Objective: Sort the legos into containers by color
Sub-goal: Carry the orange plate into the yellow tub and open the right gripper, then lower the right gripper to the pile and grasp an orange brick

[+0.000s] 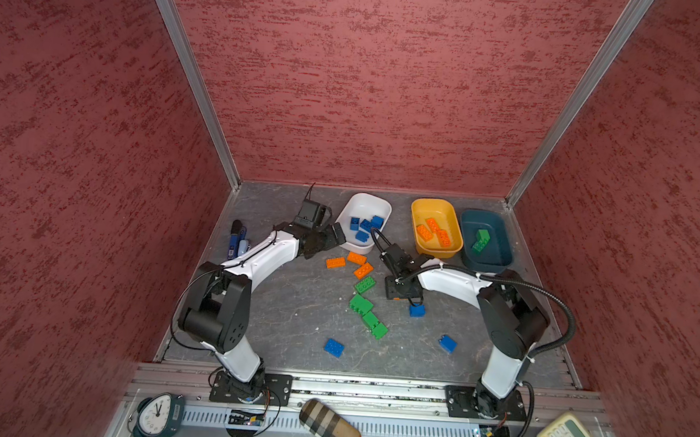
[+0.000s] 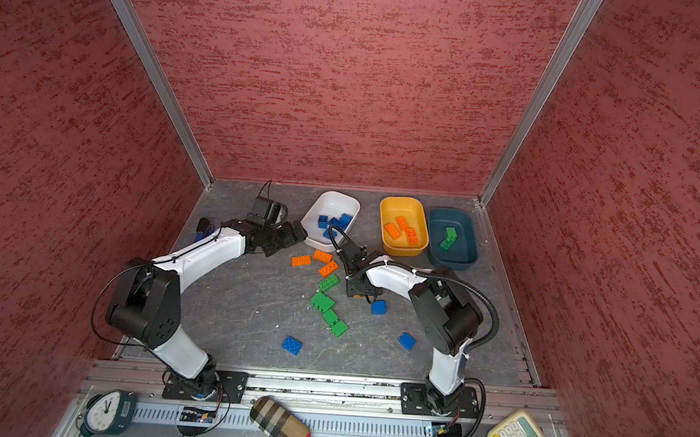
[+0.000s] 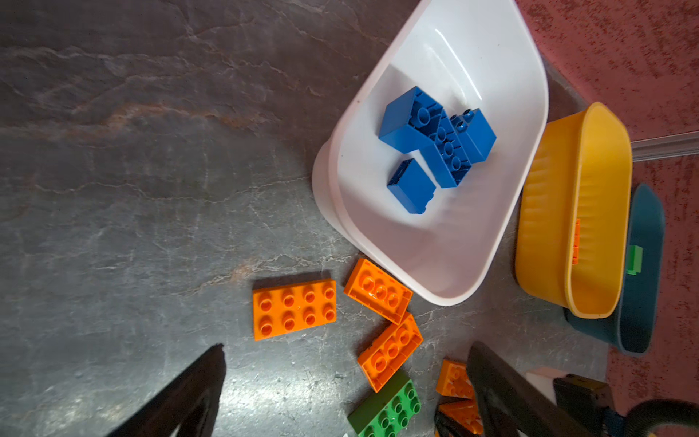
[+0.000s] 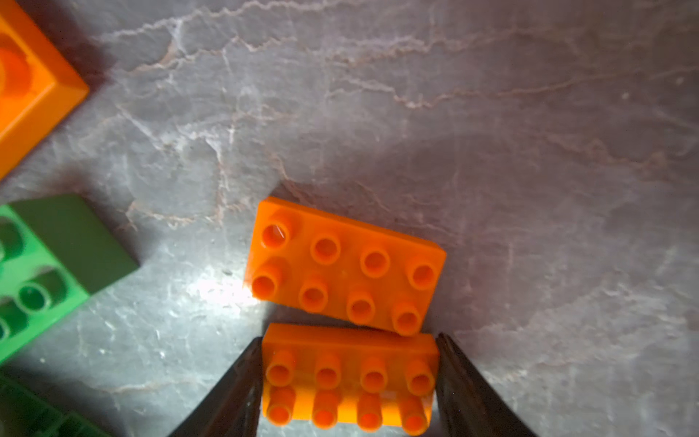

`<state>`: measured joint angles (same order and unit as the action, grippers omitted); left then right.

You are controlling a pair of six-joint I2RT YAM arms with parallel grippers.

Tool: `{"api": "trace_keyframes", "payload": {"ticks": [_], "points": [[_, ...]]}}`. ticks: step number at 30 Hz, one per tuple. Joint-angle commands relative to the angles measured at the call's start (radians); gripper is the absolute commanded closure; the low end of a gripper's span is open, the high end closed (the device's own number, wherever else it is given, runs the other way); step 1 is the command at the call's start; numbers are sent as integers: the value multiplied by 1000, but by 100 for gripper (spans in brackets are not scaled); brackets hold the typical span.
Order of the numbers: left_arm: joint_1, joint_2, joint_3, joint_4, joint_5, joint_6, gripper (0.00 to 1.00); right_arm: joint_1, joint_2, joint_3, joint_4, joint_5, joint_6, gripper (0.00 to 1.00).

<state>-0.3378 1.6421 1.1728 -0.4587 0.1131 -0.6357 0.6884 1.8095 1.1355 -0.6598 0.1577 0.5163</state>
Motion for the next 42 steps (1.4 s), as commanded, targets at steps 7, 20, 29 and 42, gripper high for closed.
{"api": "trace_keyframes", "payload": {"ticks": [7, 20, 29, 42], "points": [[-83, 6, 61, -103, -164, 81, 0, -121, -188, 12, 52, 66, -77, 43], [-254, 74, 120, -149, -160, 106, 1, -502, 1, 233, 323, -40, -186, 42], [-260, 73, 137, -159, -162, 101, 1, -552, 364, 651, 307, 13, -363, 39], [-347, 126, 184, -157, -99, 246, 1, -553, 378, 710, 325, -89, -399, 10]]}}
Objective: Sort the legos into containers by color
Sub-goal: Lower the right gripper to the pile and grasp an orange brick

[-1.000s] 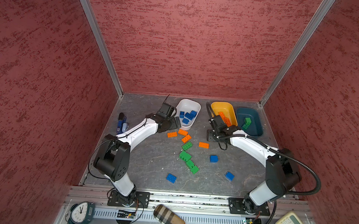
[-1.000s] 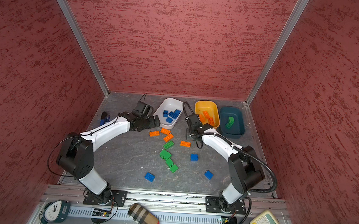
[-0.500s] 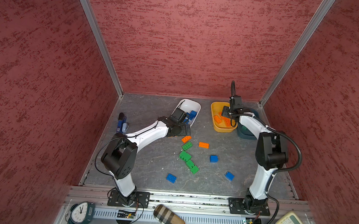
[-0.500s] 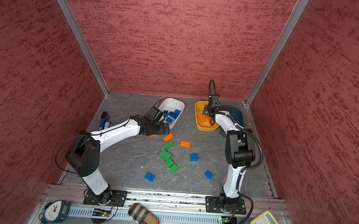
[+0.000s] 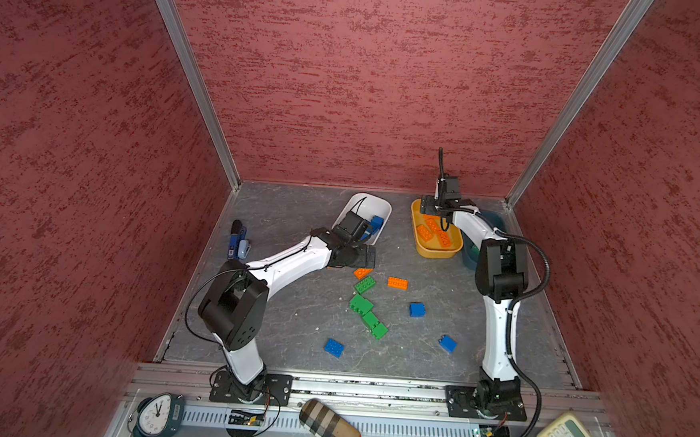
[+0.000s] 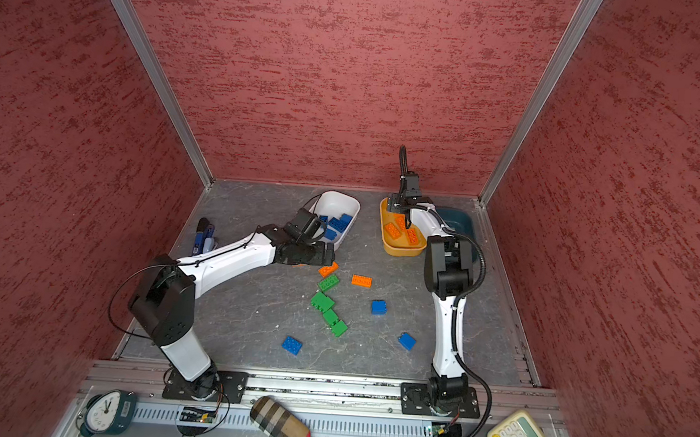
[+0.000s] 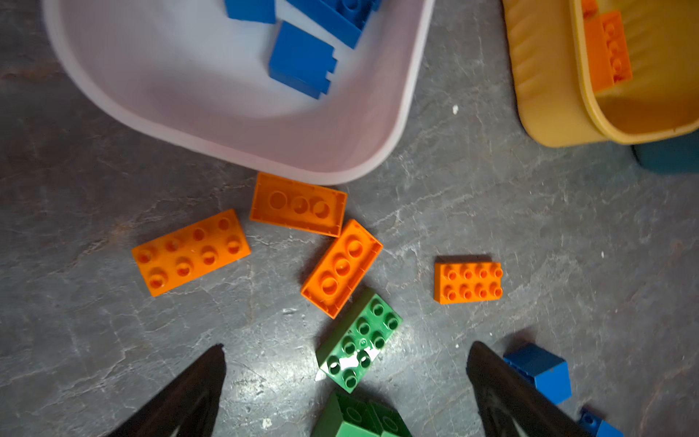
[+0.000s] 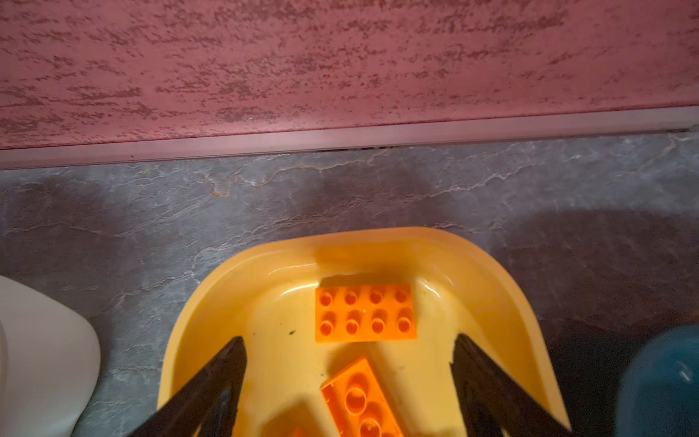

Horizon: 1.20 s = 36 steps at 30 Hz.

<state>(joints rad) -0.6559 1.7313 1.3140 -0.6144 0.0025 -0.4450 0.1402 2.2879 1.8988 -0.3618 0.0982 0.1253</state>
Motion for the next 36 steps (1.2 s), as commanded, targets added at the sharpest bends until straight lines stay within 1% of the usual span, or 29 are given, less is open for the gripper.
{"api": "trace_keyframes", "payload": {"ticks": [1, 5, 6, 9, 14, 17, 20, 23, 26, 30, 36], "points": [[-35, 47, 53, -9, -9, 43, 0, -4, -128, -82, 34, -33, -4, 10], [-33, 59, 64, 17, -19, 6, 1, 1, -317, -274, 79, -73, 43, 5], [-30, 54, 58, 36, -12, 5, 0, 7, -370, -328, 85, -86, 75, 2], [-28, 34, 37, 82, -13, -2, 1, 31, -501, -476, 80, -116, 184, 1], [-3, 14, 24, 80, -82, -45, 0, 143, -672, -687, 67, -49, 333, 1], [25, -6, -5, 88, -106, -86, 1, 219, -723, -791, 88, -13, 421, 1], [66, -31, -50, 116, -83, -131, 0, 283, -726, -856, 92, 2, 508, 1], [96, -48, -87, 142, -49, -153, 1, 332, -689, -891, 63, 31, 538, 1], [113, -49, -101, 136, -40, -164, 0, 359, -634, -879, -9, 56, 524, 1], [114, -44, -105, 132, -39, -163, 0, 392, -571, -847, -60, 16, 482, 1], [114, -31, -101, 137, -27, -171, 1, 448, -492, -781, -150, 68, 454, 1]]}}
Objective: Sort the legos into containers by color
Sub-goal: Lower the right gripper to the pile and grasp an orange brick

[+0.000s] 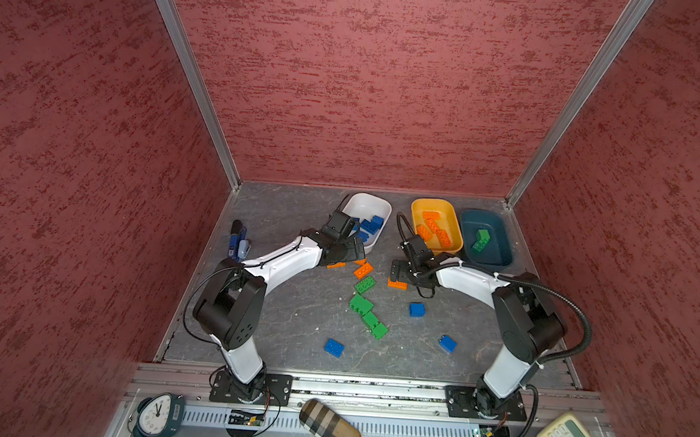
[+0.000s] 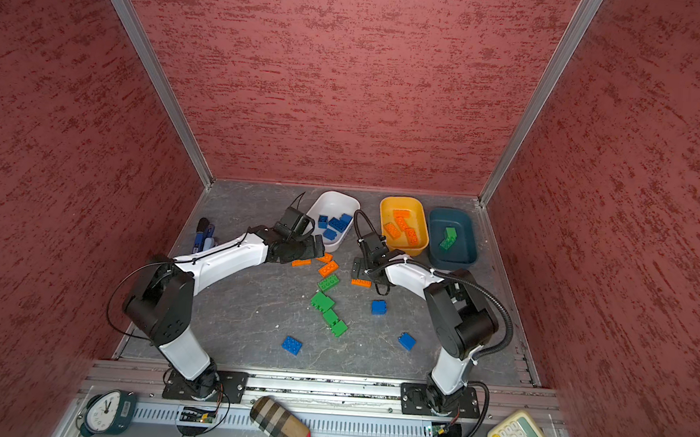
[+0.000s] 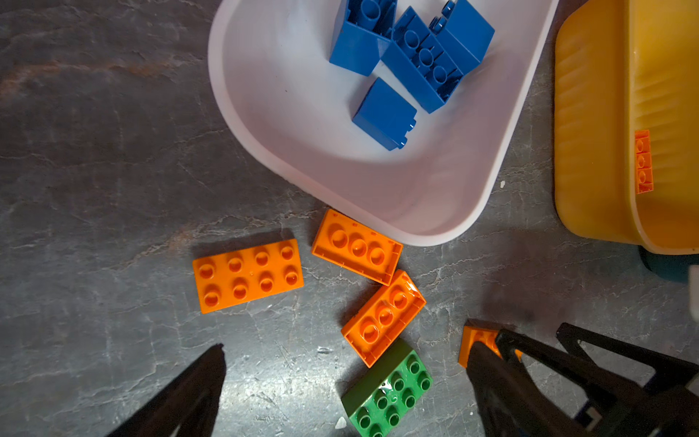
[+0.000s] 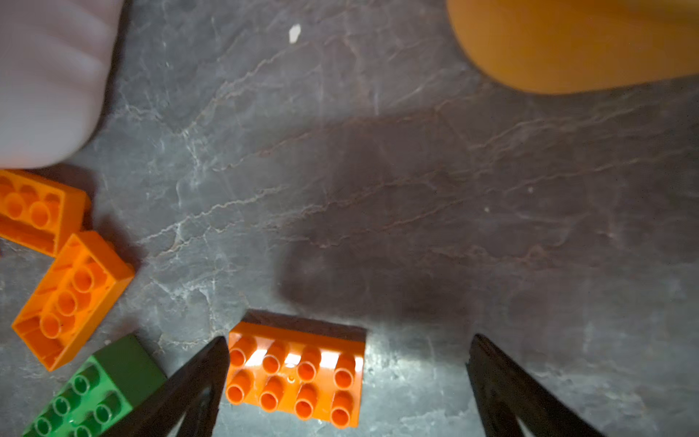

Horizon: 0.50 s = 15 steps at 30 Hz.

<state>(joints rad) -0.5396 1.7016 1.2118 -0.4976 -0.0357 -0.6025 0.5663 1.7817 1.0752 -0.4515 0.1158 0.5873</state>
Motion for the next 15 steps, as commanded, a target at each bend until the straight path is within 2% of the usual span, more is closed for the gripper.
{"api": "trace_keyframes", "payload": {"ticks": [1, 6, 11, 15], "points": [[-2, 1, 3, 21, 15, -14, 1, 27, 22, 49, -64, 48, -6, 1], [-2, 12, 9, 14, 19, -10, 1, 49, 45, 71, -70, 41, 7, 1], [0, 7, 3, 15, 17, -11, 0, 70, 87, 100, -129, 90, 0, 2], [0, 10, 0, 16, 17, -13, 1, 83, 124, 124, -176, 142, 10, 8]]}}
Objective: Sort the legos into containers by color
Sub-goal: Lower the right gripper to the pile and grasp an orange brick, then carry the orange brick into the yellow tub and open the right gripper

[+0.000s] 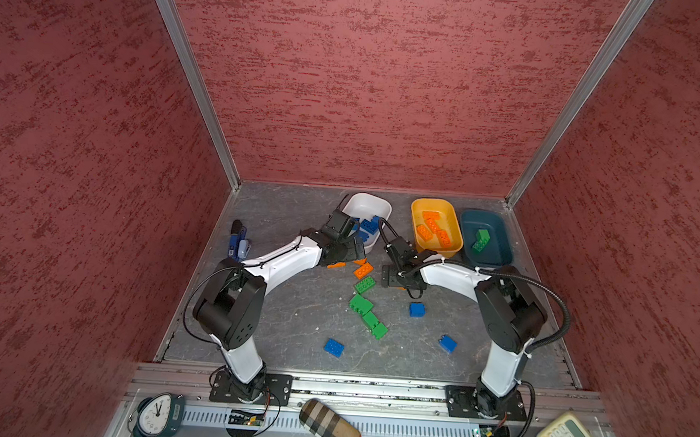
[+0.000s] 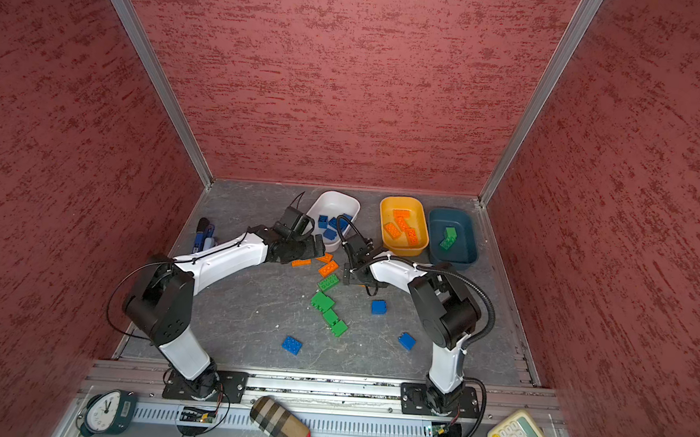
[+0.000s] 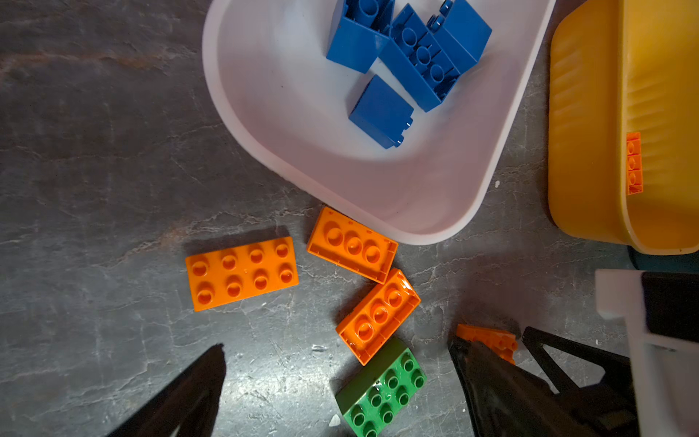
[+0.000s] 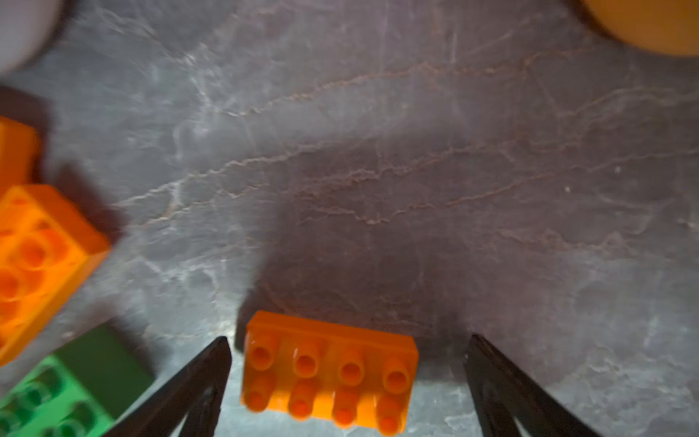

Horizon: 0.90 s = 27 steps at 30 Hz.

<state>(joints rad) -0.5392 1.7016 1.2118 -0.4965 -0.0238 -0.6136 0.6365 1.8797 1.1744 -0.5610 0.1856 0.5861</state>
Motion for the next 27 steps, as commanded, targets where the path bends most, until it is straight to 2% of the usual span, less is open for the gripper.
{"api": "trace_keyframes", "payload": {"ticks": [1, 9, 20, 27], "points": [[0, 10, 0, 16, 5, -2, 1, 15, 32, 27, -70, 74, 13, 10], [2, 12, 2, 12, 5, 0, 0, 24, 11, -10, -53, 43, 45, 27], [1, 19, 6, 18, 14, 0, 1, 25, -56, -61, 9, 48, 65, 37], [-7, 14, 3, 22, 17, 23, 1, -30, -186, -51, 62, 80, -22, 39]]}}
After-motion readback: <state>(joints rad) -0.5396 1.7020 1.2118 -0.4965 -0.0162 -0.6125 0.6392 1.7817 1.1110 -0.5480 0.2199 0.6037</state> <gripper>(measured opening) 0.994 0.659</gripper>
